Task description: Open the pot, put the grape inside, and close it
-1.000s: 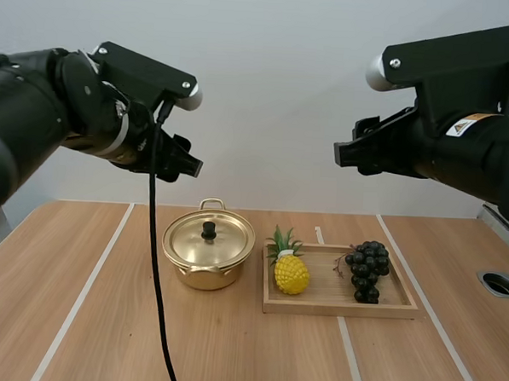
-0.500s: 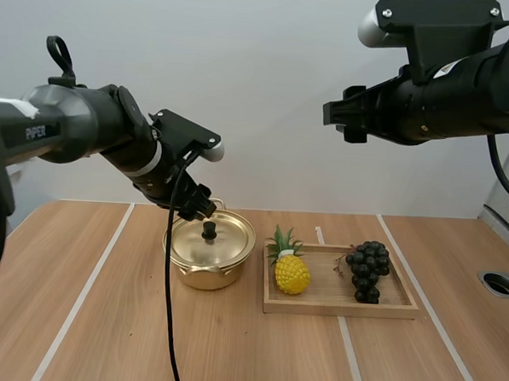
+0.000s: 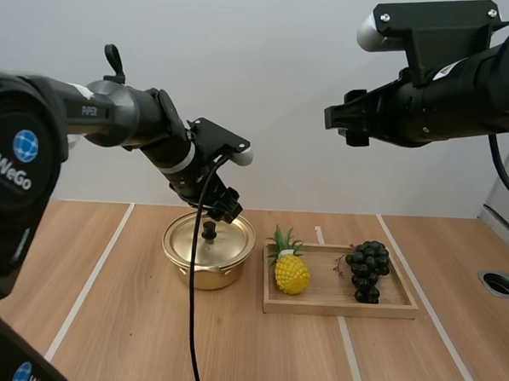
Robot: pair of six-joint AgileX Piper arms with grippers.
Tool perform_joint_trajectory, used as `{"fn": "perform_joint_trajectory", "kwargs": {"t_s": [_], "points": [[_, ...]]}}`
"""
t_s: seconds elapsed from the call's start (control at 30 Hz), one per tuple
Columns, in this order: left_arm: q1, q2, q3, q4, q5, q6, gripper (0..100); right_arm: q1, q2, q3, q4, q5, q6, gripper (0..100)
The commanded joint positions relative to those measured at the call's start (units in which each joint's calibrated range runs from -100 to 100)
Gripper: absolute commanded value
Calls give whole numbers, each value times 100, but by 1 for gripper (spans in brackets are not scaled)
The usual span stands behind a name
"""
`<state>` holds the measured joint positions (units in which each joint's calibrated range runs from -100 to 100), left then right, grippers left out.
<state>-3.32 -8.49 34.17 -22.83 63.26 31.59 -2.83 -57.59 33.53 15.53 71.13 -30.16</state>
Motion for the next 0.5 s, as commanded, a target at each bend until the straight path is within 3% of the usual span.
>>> {"fn": "perform_joint_trajectory", "kwargs": {"t_s": [0.0,0.47], "points": [[-25,196,-184,-51,88,-50,100,-29,-29,-51,-57,6,-4,100],[-25,1027,-980,718,846,-455,100,-29,-29,-51,-70,6,-4,100]]}}
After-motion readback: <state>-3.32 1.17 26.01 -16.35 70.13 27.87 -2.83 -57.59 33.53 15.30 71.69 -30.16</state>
